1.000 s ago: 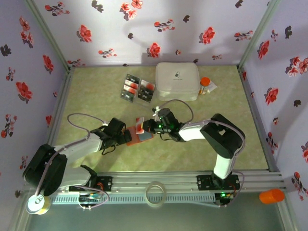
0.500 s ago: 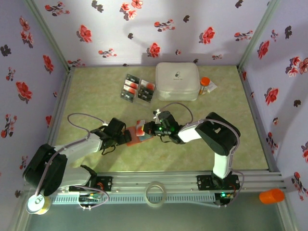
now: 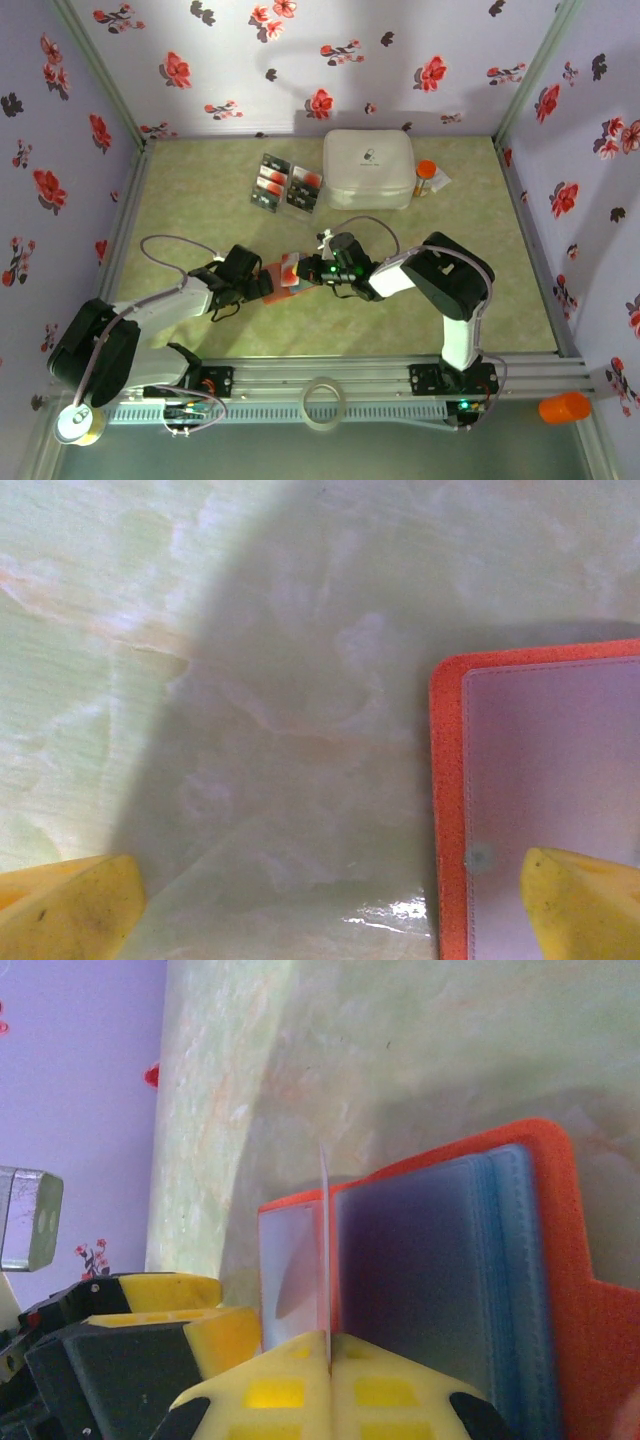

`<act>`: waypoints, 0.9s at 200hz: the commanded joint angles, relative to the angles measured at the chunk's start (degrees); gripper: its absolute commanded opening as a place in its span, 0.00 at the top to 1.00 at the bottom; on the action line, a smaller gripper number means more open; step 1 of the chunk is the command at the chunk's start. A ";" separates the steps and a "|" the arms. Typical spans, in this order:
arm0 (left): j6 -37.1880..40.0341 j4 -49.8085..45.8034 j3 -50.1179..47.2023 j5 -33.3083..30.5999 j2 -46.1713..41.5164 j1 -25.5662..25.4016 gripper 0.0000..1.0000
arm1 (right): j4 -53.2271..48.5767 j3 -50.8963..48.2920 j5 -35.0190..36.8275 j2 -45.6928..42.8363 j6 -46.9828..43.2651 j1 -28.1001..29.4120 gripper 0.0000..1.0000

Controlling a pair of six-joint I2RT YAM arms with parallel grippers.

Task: Put the credit cards into the card holder
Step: Insert the credit card into the card slot.

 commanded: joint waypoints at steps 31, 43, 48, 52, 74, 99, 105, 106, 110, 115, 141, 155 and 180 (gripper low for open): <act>2.25 4.13 -2.44 -1.34 3.52 1.93 0.00 | -4.89 1.40 -4.36 0.85 -3.33 0.41 1.00; 2.25 4.13 -2.38 -1.38 3.60 1.93 0.00 | -7.10 2.00 -4.89 0.75 -4.30 0.45 1.00; 2.28 4.20 -2.38 -1.38 3.58 1.93 0.00 | -7.95 2.20 -4.98 0.59 -4.77 0.45 1.00; 2.25 4.16 -2.46 -1.38 3.70 1.93 0.00 | -8.52 2.39 -5.12 0.55 -5.04 0.46 1.00; 2.25 4.22 -2.57 -1.37 3.69 1.93 0.00 | -11.44 3.27 -5.43 0.46 -6.16 0.44 1.00; 2.36 4.23 -2.65 -1.34 3.74 1.92 0.00 | -13.47 4.12 -5.51 0.85 -6.61 0.41 1.00; 2.34 4.22 -2.69 -1.38 3.58 1.93 0.00 | -13.69 4.23 -5.43 0.91 -6.57 0.41 1.00; 2.34 4.22 -2.67 -1.38 3.59 1.93 0.00 | -13.82 4.29 -5.42 0.94 -6.60 0.45 1.00; 2.39 4.16 -2.57 -1.38 3.60 1.93 0.00 | -13.95 4.30 -5.37 1.02 -6.57 0.41 1.00; 2.35 4.07 -2.57 -1.37 3.54 1.93 0.00 | -14.19 4.34 -5.29 0.98 -6.53 0.45 1.00; 2.42 3.06 -2.23 -1.55 2.65 1.88 0.00 | -14.81 4.29 -4.76 0.77 -6.21 0.39 1.00; 2.37 2.37 -2.27 -1.65 2.38 1.97 0.00 | -15.41 4.19 -4.33 0.48 -6.09 0.45 1.00; 2.26 2.64 -2.75 -1.65 2.73 2.05 0.00 | -16.70 4.32 -4.01 -0.32 -6.08 0.39 1.00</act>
